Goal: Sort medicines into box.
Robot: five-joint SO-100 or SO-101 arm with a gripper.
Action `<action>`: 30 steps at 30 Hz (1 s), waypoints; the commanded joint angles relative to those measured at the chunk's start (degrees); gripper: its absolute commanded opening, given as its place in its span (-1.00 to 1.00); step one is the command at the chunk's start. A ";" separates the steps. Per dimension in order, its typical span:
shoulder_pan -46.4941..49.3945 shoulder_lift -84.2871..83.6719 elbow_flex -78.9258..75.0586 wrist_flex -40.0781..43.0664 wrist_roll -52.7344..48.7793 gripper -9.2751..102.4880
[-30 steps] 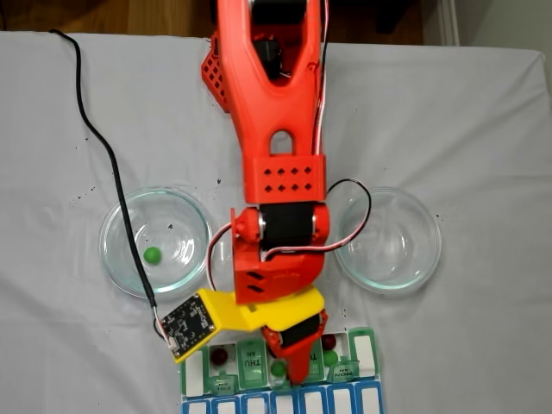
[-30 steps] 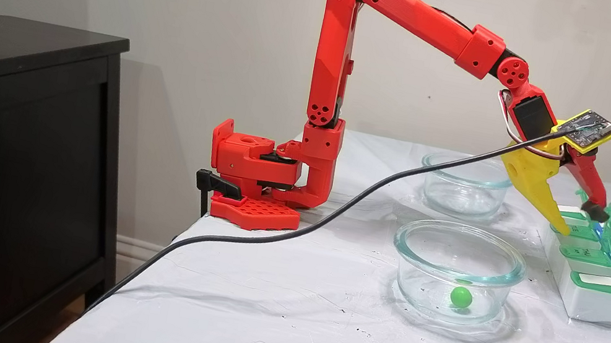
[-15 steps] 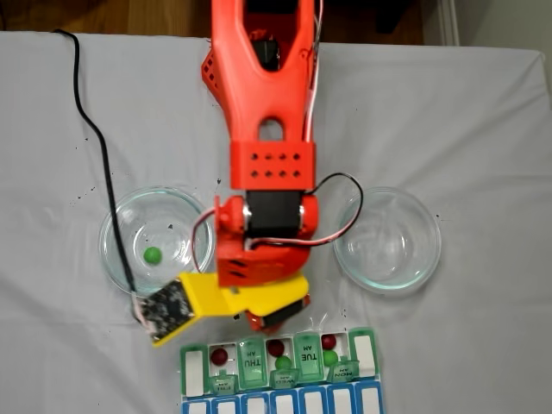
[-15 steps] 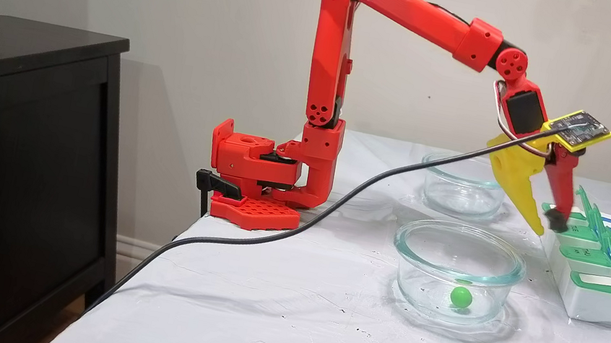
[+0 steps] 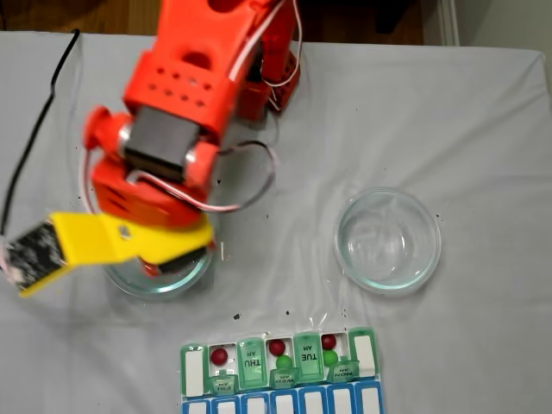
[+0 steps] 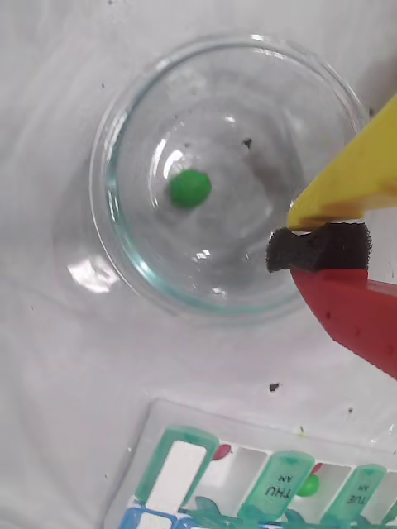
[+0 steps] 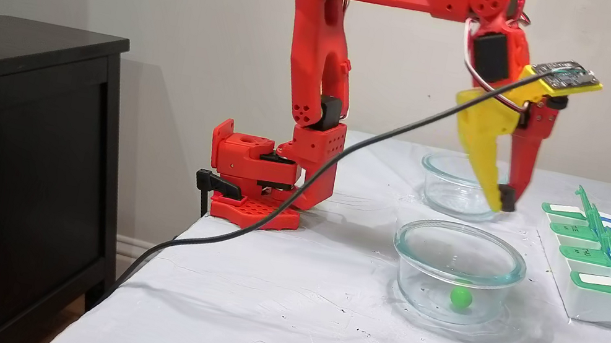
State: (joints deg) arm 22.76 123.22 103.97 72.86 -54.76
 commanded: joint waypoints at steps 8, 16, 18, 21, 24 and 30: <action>7.82 12.22 16.61 -10.11 -25.31 -0.59; 6.86 14.59 25.66 -19.51 -25.58 -0.51; 6.68 13.01 26.81 -22.15 -25.40 -0.49; 6.06 11.25 29.27 -26.81 -25.75 -0.50; 5.45 10.90 31.73 -31.11 -26.46 -0.52; 5.01 8.53 33.31 -35.68 -27.16 -0.53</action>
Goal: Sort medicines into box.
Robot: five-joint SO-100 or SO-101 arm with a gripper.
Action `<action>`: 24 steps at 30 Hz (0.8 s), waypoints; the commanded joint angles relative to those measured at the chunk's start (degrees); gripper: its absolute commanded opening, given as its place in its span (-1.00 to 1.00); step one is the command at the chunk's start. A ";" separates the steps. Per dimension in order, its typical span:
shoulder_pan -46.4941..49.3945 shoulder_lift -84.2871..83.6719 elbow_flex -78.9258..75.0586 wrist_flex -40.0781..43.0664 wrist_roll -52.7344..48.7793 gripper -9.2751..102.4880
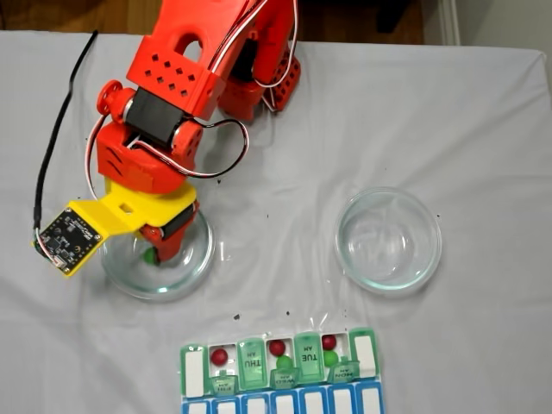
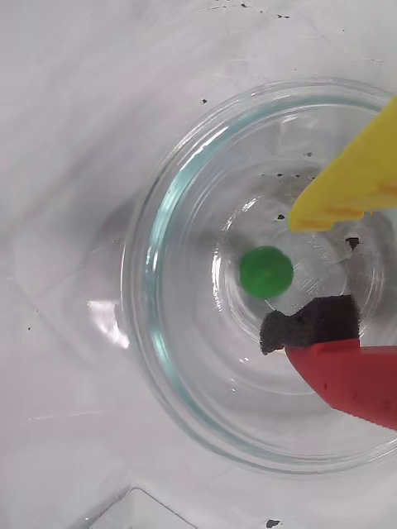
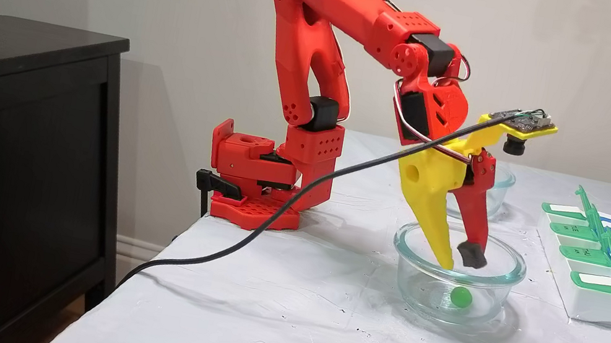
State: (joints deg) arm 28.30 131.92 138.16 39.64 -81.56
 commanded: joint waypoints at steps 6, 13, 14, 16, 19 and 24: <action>-0.35 -1.49 0.09 -4.83 -2.11 -0.53; 0.26 -3.43 -0.88 -4.92 -3.52 -0.52; 0.35 -3.87 -0.88 -5.10 -3.87 -0.52; 0.35 -4.39 -0.79 -5.54 -4.22 -0.51; 0.35 -5.01 -0.79 -5.98 -4.48 -0.51; 0.62 -6.77 -2.11 -5.71 -5.62 -0.52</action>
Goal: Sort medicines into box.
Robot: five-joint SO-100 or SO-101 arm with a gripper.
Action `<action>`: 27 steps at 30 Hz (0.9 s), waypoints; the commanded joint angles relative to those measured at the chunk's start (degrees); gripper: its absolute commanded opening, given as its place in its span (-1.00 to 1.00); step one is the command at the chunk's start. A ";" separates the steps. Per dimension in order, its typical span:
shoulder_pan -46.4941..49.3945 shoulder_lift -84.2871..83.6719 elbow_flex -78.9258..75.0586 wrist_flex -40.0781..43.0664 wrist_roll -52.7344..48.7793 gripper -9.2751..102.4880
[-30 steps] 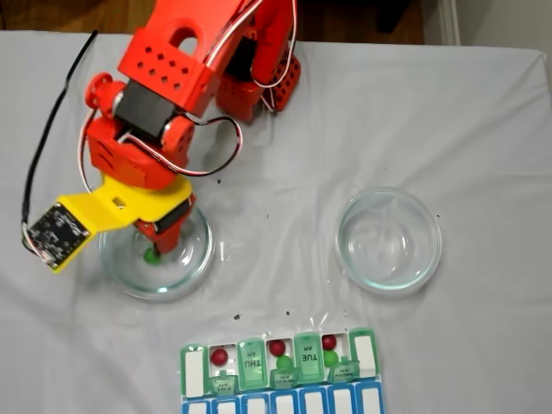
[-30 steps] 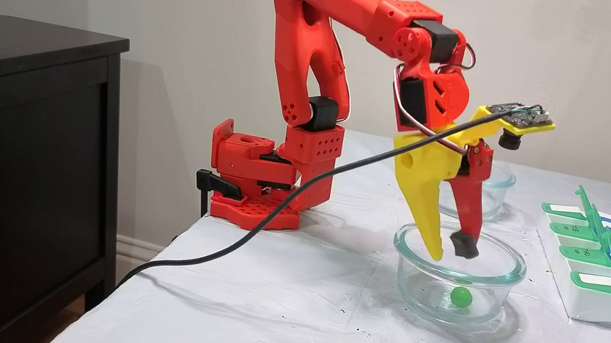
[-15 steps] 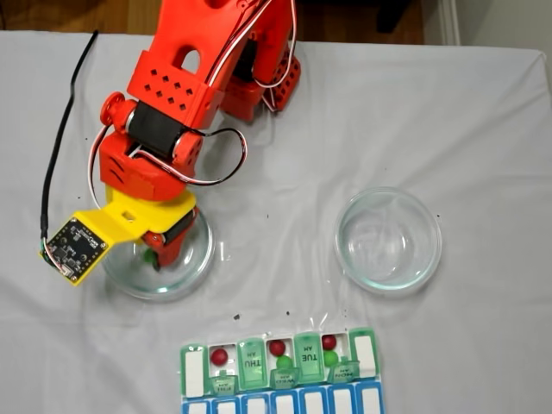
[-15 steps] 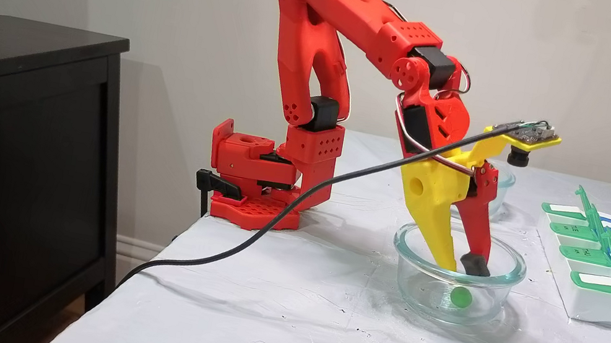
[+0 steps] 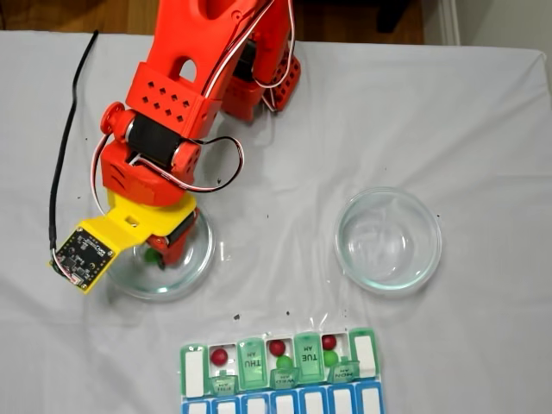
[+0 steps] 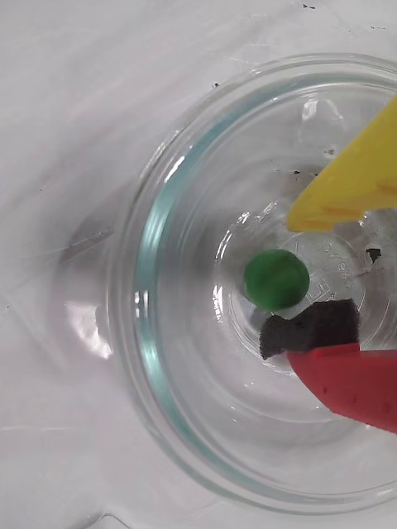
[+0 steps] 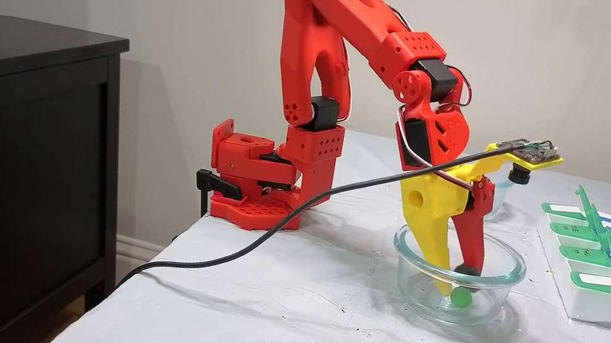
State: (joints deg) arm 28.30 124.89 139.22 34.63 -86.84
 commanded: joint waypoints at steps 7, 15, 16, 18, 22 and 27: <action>0.79 -1.58 -4.13 -1.41 -0.35 -0.51; 1.23 -1.14 -4.13 -2.29 0.53 -0.49; 1.23 -1.05 -4.13 -2.37 0.62 -0.49; 1.23 -1.05 -4.13 -2.72 0.79 -0.49; 1.14 -1.14 -3.96 -3.69 1.76 -0.49; 0.79 -1.14 -3.08 -5.45 2.81 -0.48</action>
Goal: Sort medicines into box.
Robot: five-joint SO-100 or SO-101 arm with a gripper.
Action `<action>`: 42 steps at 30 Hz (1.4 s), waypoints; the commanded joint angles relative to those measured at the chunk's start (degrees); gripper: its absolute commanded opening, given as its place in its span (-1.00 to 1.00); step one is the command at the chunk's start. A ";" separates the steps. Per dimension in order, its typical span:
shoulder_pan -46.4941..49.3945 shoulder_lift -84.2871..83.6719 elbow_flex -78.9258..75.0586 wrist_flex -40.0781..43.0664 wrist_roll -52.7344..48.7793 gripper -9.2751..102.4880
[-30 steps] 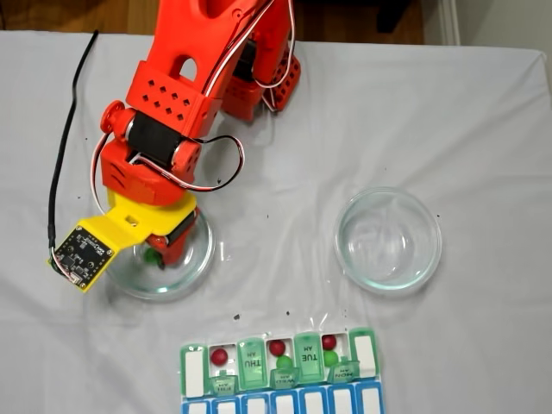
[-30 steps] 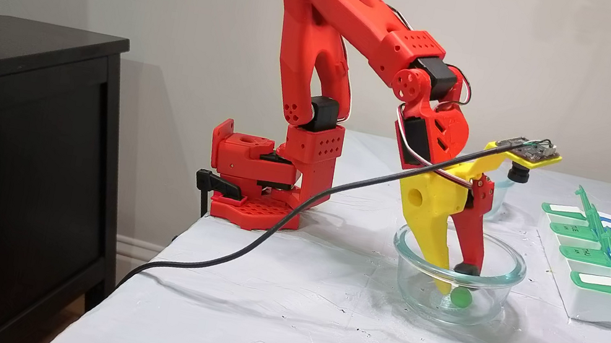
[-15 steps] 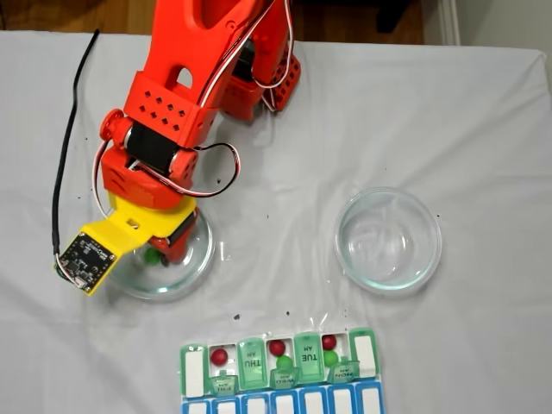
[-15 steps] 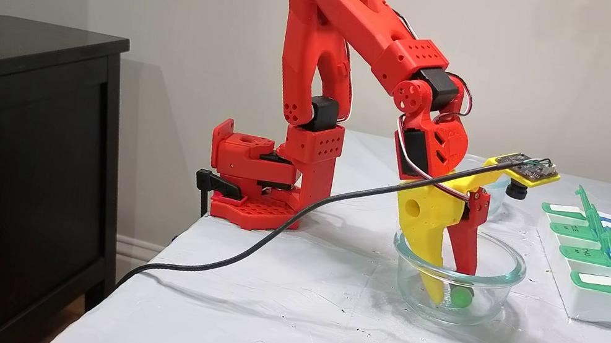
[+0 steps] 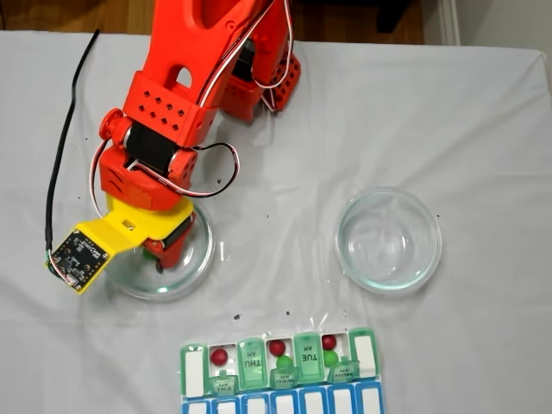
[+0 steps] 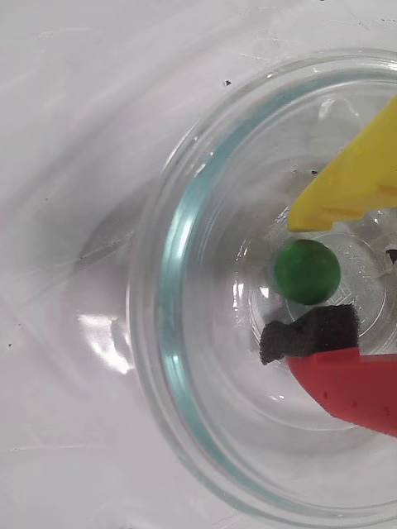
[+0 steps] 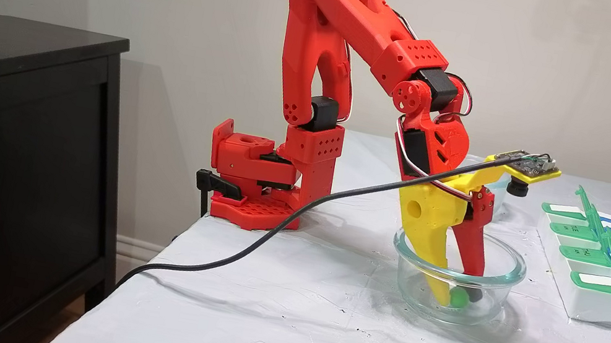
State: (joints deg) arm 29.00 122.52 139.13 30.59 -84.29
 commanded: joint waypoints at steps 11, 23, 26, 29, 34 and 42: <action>0.09 1.58 -2.46 -0.97 -0.70 -0.48; 0.00 1.14 -2.29 -0.70 -1.93 -0.47; 0.00 1.14 -2.29 -0.35 -2.02 -0.47; -0.09 1.05 -2.20 -0.44 -2.20 -0.47; -0.09 1.05 -2.20 0.00 -2.55 -0.47; -0.18 1.32 -1.58 -0.62 -2.81 -0.48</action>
State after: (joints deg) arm 29.00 122.52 139.13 30.41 -86.84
